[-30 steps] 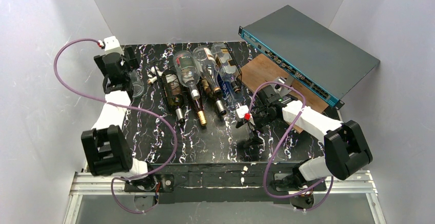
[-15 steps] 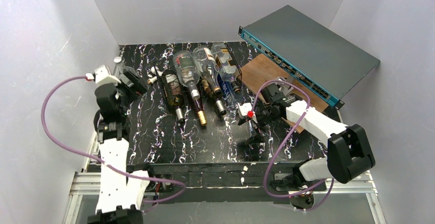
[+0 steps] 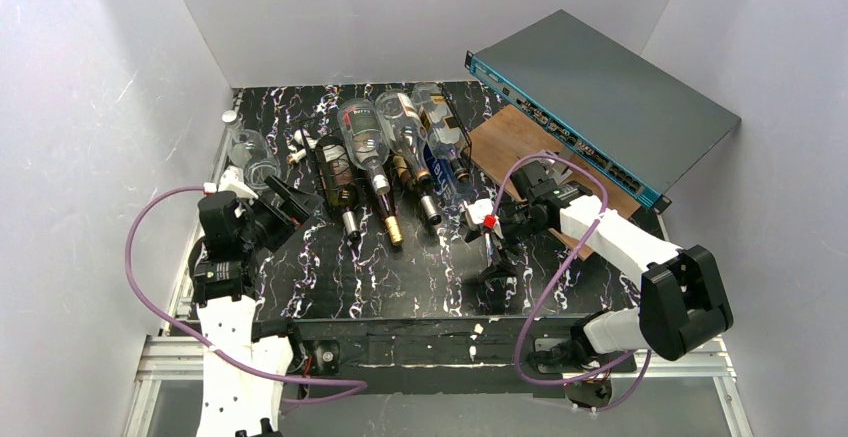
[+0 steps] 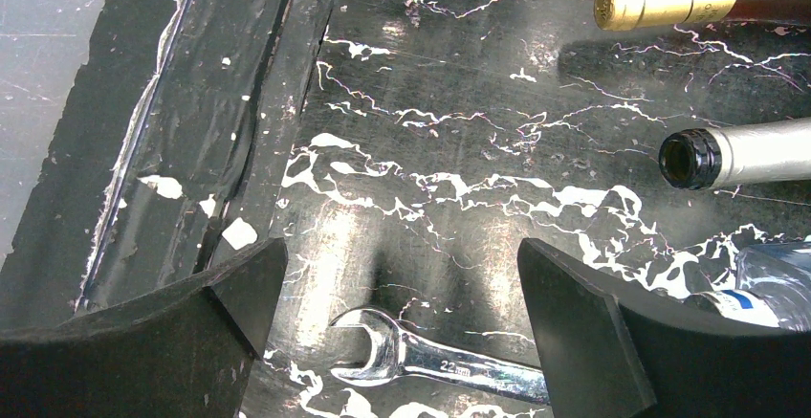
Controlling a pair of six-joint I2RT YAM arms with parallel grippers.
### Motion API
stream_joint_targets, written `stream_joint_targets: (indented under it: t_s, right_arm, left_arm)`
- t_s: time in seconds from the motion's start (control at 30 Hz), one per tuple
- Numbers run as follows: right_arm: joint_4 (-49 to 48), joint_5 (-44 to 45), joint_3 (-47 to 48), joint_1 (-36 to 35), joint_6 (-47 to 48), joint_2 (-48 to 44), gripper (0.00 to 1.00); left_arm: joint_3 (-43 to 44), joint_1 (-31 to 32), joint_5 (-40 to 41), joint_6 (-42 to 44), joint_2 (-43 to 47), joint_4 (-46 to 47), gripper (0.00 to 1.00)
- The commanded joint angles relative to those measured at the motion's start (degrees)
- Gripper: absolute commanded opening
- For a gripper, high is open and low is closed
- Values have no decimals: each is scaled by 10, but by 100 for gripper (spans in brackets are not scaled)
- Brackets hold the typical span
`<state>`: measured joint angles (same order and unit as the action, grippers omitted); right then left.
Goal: Take the wine bottle off the wine rack
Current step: Move the wine bottle to the center of the board, then pick up the wine bottle from the wine rack.
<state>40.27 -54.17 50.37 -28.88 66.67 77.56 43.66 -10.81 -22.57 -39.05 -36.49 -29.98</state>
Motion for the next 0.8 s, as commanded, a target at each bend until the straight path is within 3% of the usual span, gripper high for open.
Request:
stream_joint_targets:
  t_s: [0.0, 0.37, 0.77]
  right_arm:
    - [9, -11, 21, 3, 6, -10, 100]
    - [9, -10, 22, 3, 5, -9, 100]
    - [10, -8, 23, 3, 5, -11, 100]
  left_arm:
    - [-5, 0, -74, -39, 1, -22, 98]
    - [19, 60, -42, -58, 13, -47, 98]
    - [81, 271, 142, -87, -41, -47, 98]
